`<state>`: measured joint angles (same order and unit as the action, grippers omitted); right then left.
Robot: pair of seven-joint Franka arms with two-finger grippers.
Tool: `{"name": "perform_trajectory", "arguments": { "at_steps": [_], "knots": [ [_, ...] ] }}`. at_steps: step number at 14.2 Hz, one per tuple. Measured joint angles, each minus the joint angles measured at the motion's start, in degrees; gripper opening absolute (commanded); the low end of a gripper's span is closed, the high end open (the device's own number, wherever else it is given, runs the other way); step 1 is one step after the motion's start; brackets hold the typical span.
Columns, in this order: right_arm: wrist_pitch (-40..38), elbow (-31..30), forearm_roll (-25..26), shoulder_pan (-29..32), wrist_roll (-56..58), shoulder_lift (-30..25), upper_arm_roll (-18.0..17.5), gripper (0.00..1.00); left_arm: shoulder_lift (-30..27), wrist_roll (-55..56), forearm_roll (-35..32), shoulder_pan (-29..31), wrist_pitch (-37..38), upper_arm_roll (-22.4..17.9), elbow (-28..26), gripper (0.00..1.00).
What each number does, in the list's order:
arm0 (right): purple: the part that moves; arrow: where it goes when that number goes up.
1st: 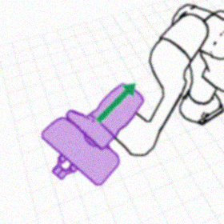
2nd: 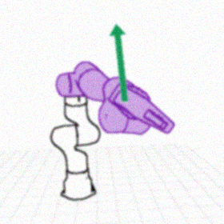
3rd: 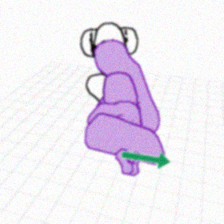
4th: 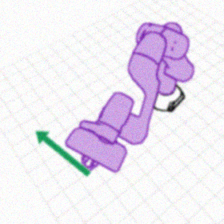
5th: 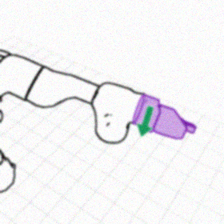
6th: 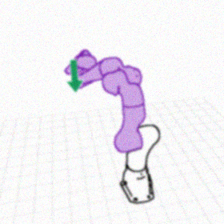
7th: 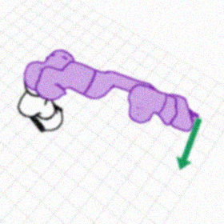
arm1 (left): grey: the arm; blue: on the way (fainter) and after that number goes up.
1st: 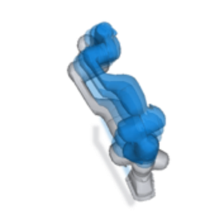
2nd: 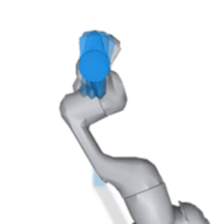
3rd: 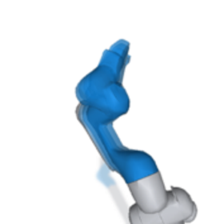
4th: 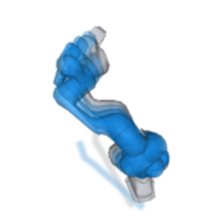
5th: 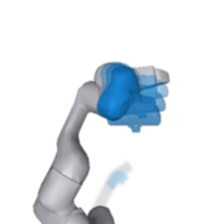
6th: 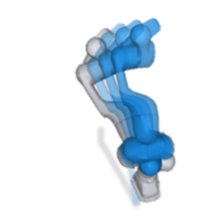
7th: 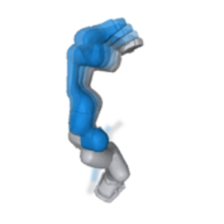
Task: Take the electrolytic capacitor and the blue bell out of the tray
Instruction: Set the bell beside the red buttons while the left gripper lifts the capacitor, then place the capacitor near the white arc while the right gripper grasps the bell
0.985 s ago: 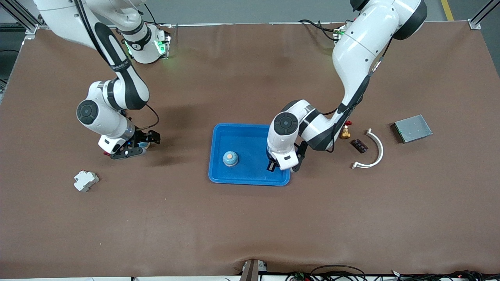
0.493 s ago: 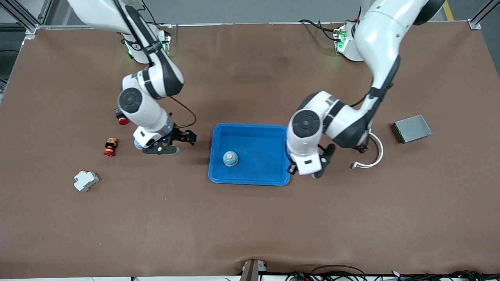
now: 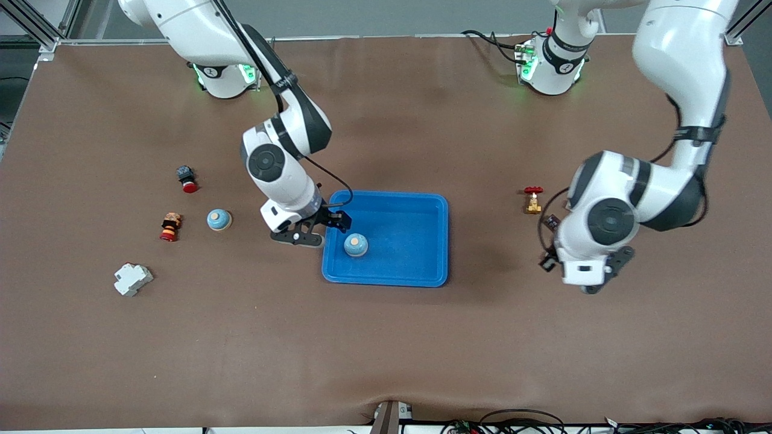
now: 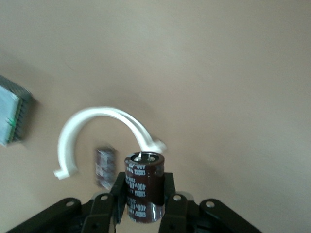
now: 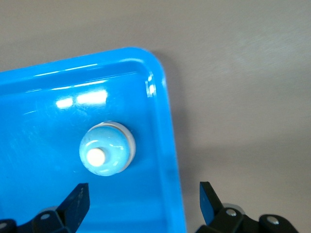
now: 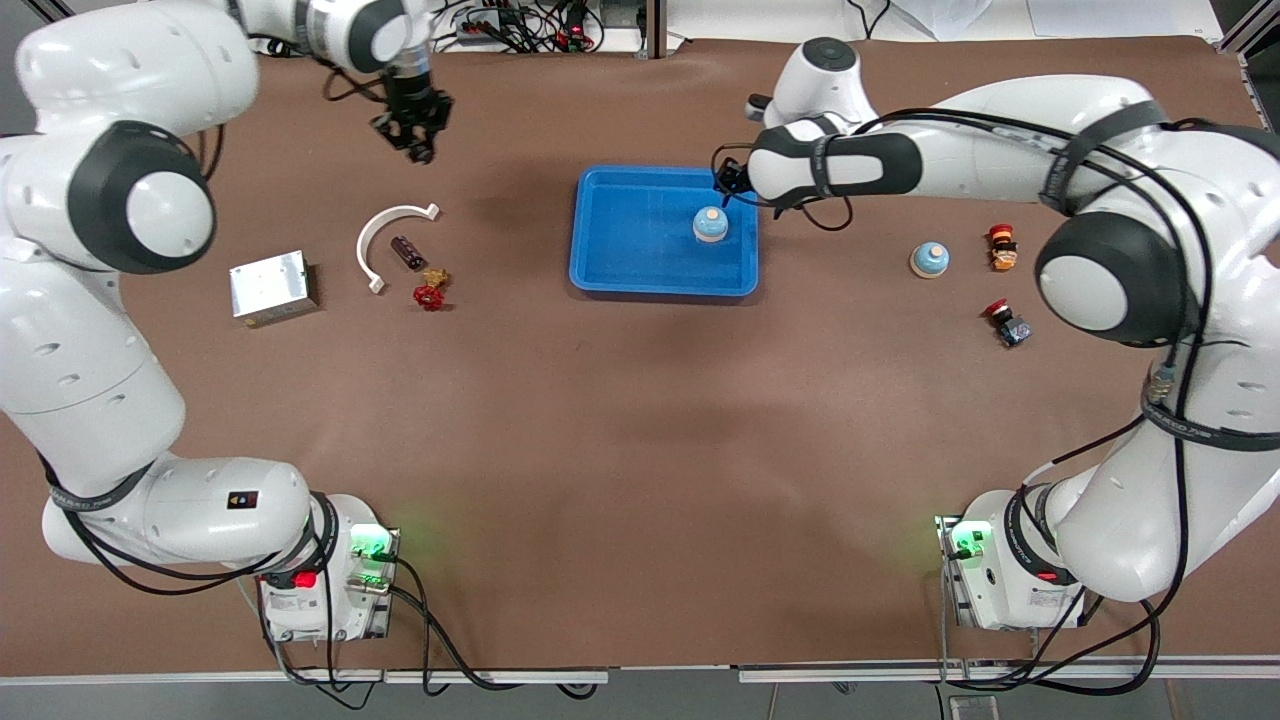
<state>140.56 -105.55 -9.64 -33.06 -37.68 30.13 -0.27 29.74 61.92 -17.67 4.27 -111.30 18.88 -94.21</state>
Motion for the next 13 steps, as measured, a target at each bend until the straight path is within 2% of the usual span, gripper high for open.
{"name": "perform_trajectory", "arguments": {
  "at_steps": [4, 7, 12, 13],
  "knots": [
    [-4.40, 9.82, 5.82, -1.94, -8.37, 6.77, 0.16, 1.00, 0.69, -14.61, 0.01, 9.56, -4.25, 0.08, -3.97, 0.00],
    [-4.83, 12.62, 6.20, -2.62, -9.30, 9.32, 0.19, 1.00, 2.04, -19.71, 0.01, 14.53, -12.83, 0.07, -8.08, 0.00],
    [-4.72, 14.67, 6.50, -3.93, -11.24, 12.52, 0.23, 1.00, 4.66, -20.24, 0.01, 15.21, -19.47, 0.22, -10.62, 0.00],
    [-4.70, 14.90, 6.51, -4.13, -11.34, 12.82, 0.27, 1.00, 5.18, -20.24, -0.05, 15.20, -20.51, 0.23, -10.66, 0.06]
  ]
}}
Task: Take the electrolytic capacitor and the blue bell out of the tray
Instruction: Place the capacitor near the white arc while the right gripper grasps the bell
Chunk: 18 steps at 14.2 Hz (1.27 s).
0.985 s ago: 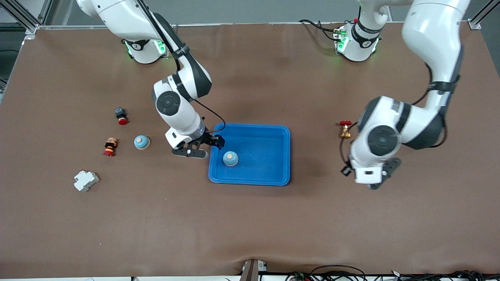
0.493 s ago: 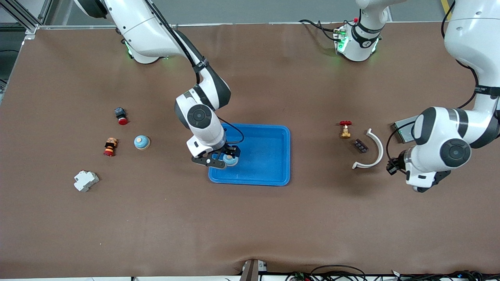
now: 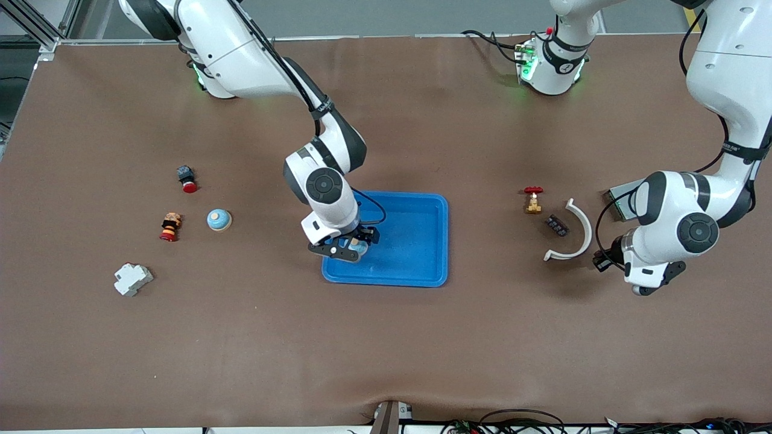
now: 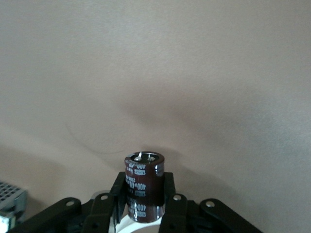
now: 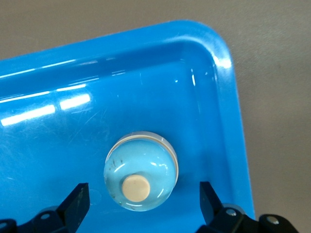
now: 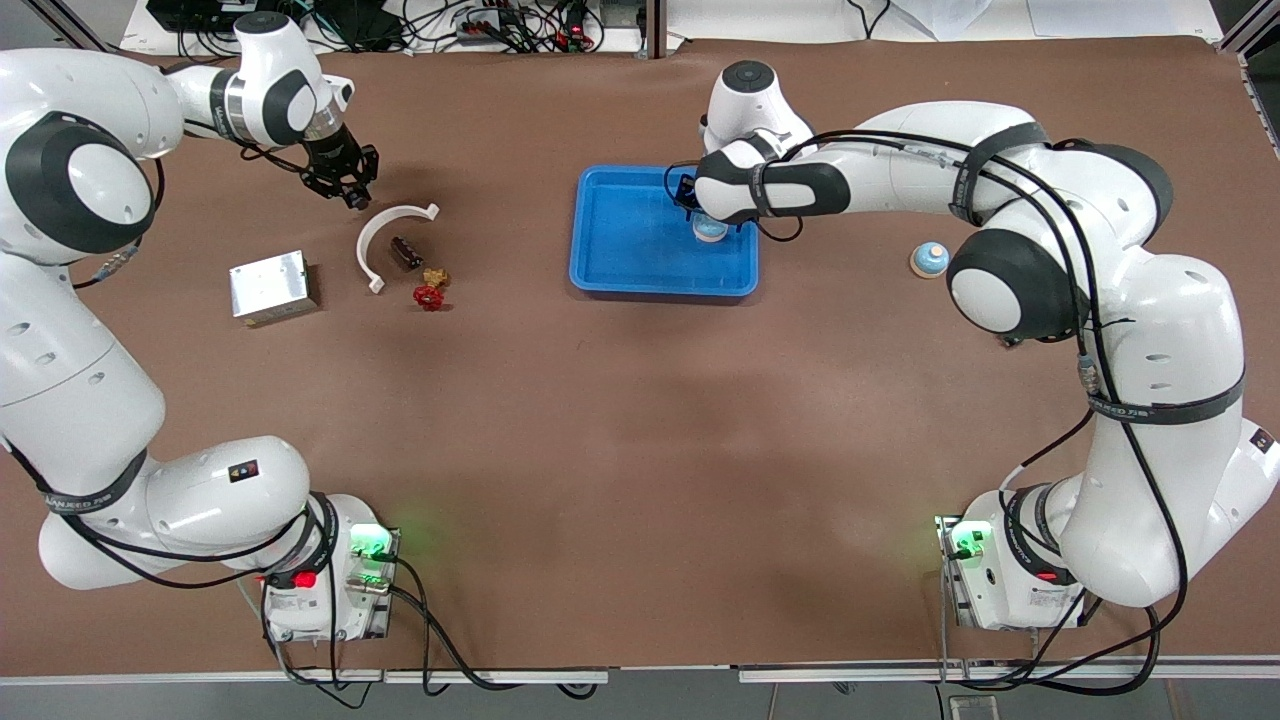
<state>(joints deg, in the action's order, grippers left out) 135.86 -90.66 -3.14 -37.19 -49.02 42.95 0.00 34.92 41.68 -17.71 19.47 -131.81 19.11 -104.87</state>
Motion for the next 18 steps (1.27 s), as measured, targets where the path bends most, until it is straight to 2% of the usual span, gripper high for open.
{"name": "perform_trajectory", "arguments": {
  "at_steps": [1, 2, 3, 4, 5, 6, 12, 15, 18],
  "knots": [
    [0.00, 0.13, 0.01, -0.11, -0.05, 0.15, 0.02, 1.00, 0.50, 0.00, -0.19, -0.01, -0.74, 0.00, -0.01, 0.08],
    [0.00, 0.21, 0.02, -0.16, -0.08, 0.26, 0.02, 0.99, 0.91, 0.00, -0.51, -0.04, -1.13, 0.01, -0.01, 0.17],
    [0.00, 0.30, 0.03, -0.16, -0.09, 0.40, 0.04, 0.79, 1.20, 0.00, -0.79, -0.07, -1.37, 0.02, 0.00, 0.50],
    [0.00, 0.42, 0.06, -0.17, -0.10, 0.58, 0.06, 0.53, 1.33, 0.00, -0.88, -0.12, -1.49, 0.03, 0.00, 0.91],
    [0.01, 0.53, 0.09, -0.17, -0.11, 0.74, 0.09, 0.24, 1.32, 0.00, -0.90, -0.17, -1.54, 0.05, 0.01, 1.00],
    [0.02, 0.71, 0.10, -0.17, -0.13, 0.91, 0.10, 0.00, 1.32, 0.00, -0.90, -0.21, -1.59, 0.10, 0.10, 1.00],
    [-0.26, 2.31, 0.14, -0.19, -3.07, 1.20, 0.12, 0.00, 0.08, 0.11, -0.91, -0.37, -1.66, 0.61, 1.71, 1.00],
    [-6.58, 6.16, 0.15, -0.20, -3.15, 1.18, 0.16, 0.00, -2.23, 0.12, -0.90, -0.31, 1.31, 1.85, 3.80, 1.00],
    [-11.89, 9.23, 0.16, 0.10, -0.96, 0.62, 0.68, 0.00, -3.94, 0.29, -0.89, -0.33, 7.89, 4.35, 7.72, 1.00]
  ]
}}
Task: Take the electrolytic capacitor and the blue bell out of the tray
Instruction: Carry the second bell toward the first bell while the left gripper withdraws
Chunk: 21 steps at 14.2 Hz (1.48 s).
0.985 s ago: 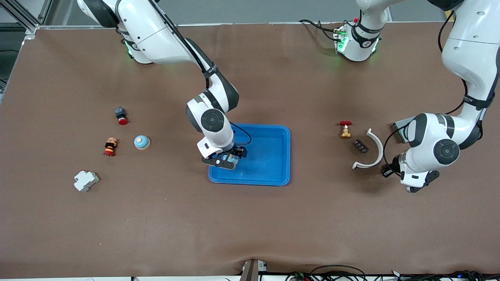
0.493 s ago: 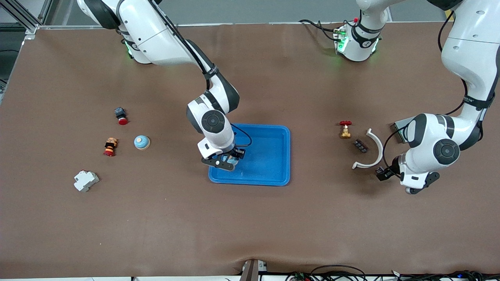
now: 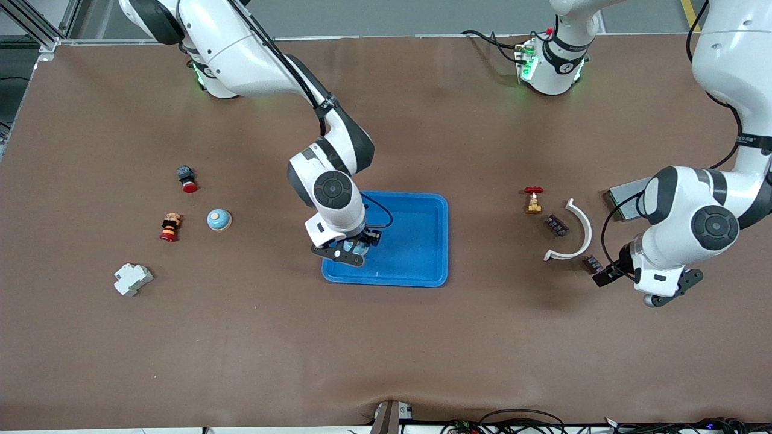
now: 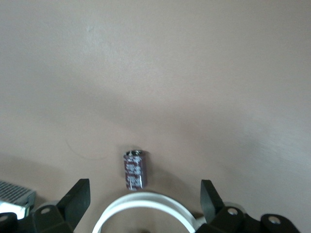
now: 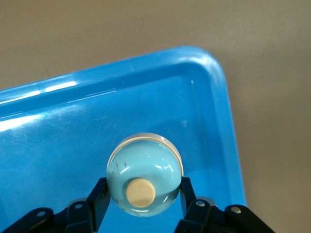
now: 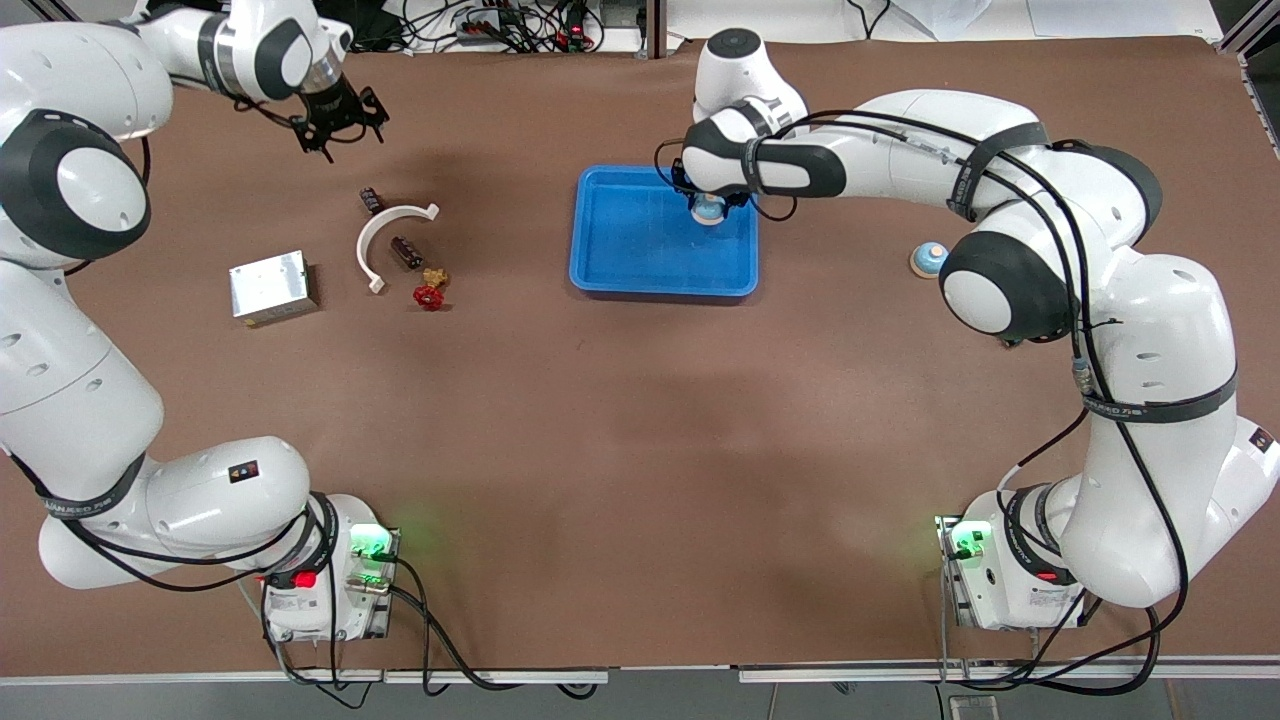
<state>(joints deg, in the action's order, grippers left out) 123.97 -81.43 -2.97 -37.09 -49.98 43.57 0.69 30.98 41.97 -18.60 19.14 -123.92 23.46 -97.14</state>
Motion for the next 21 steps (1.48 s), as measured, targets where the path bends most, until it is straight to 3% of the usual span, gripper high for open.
{"name": "perform_trajectory", "arguments": {
  "at_steps": [4, 8, 13, 21],
  "knots": [
    [-5.71, 0.13, -0.02, 3.69, 9.52, -3.52, 0.59, 0.00, -0.78, 0.02, 0.00, 0.09, 9.15, 2.58, 6.59, 1.00],
    [-5.79, -7.21, -0.09, 10.51, 24.35, -9.97, 0.69, 0.00, -2.70, -0.03, 0.00, 0.24, 15.87, 4.95, 11.61, 1.00],
    [2.35, -24.01, -0.10, 20.23, 43.75, -18.12, 0.77, 0.00, -7.46, -5.89, 0.05, 0.14, 19.59, 8.22, 11.99, 1.00],
    [10.24, -34.44, -0.10, 30.49, 62.11, -21.23, 0.71, 0.00, -10.07, -9.85, 4.77, 0.16, 23.82, 9.40, 15.06, 1.00]
  ]
}}
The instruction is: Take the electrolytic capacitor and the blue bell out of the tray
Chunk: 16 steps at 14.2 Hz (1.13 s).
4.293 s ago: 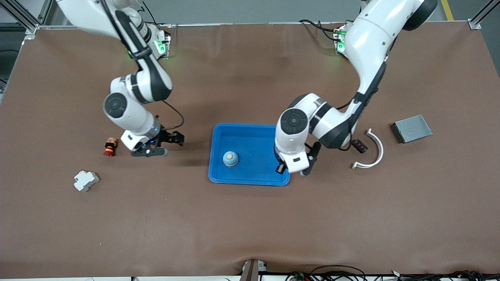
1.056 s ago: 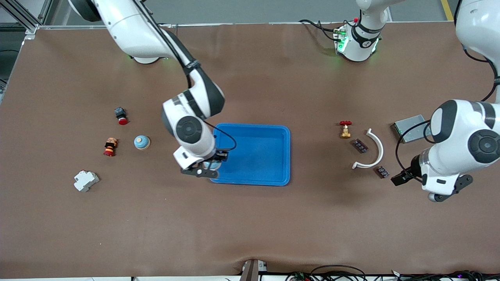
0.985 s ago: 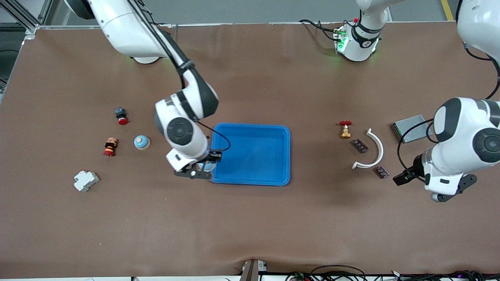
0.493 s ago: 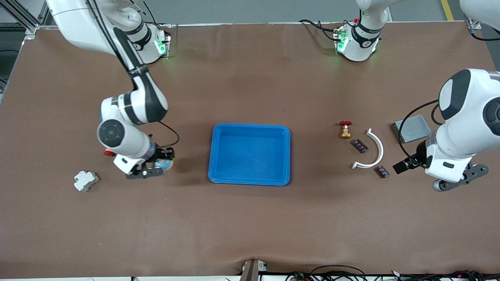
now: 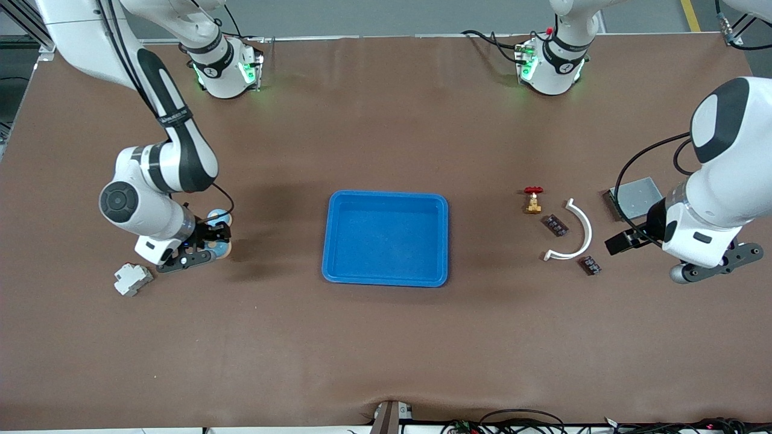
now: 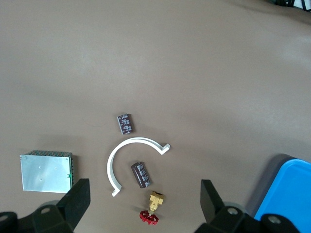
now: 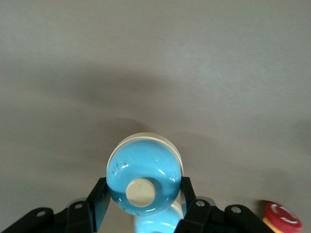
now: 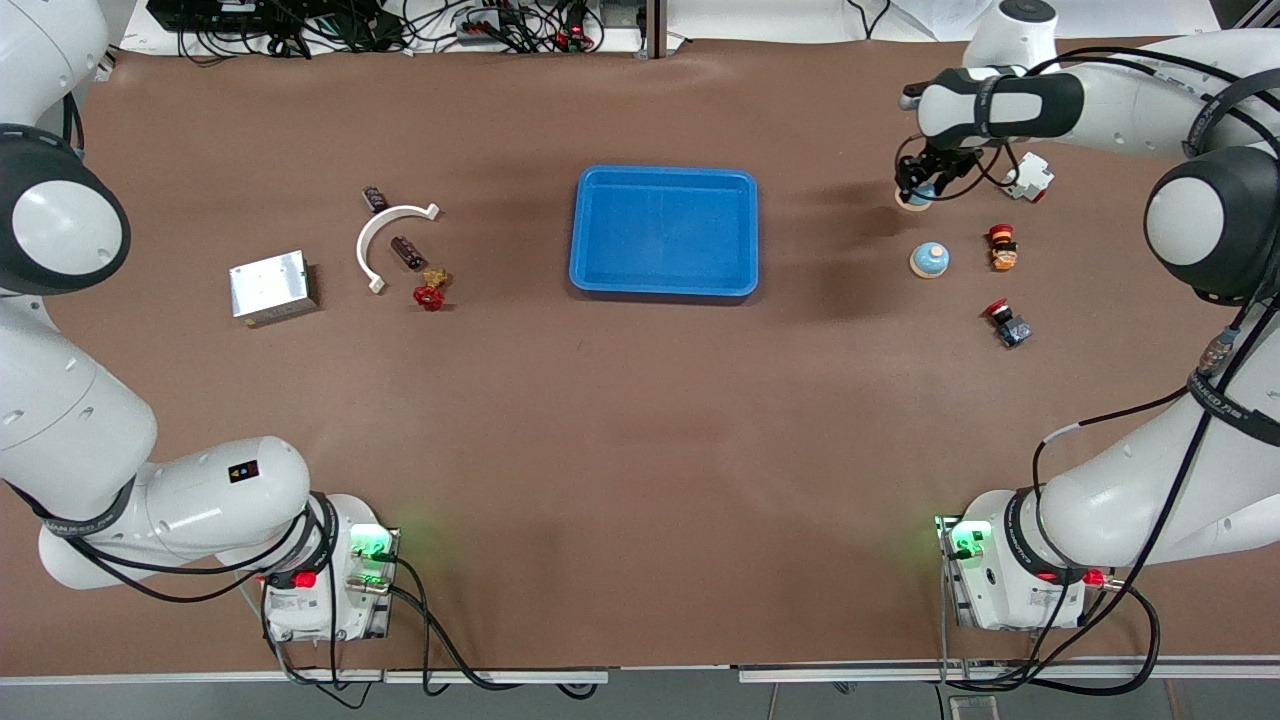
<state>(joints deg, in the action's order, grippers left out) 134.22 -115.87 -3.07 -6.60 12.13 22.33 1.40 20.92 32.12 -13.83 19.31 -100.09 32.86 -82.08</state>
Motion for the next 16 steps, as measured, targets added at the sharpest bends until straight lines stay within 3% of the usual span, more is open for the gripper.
{"name": "perform_trajectory", "arguments": {
  "at_steps": [9, 16],
  "knots": [
    [8.05, -3.81, 0.00, 3.46, 5.85, 0.39, -0.13, 0.00, -2.85, -1.71, 0.00, 0.09, 1.32, -0.02, 0.59, 1.00],
    [12.98, -4.16, 0.00, 3.47, 5.89, 4.16, -0.25, 0.00, -4.31, -2.71, 0.01, 0.02, 2.87, 0.00, 0.69, 1.00]
  ]
}}
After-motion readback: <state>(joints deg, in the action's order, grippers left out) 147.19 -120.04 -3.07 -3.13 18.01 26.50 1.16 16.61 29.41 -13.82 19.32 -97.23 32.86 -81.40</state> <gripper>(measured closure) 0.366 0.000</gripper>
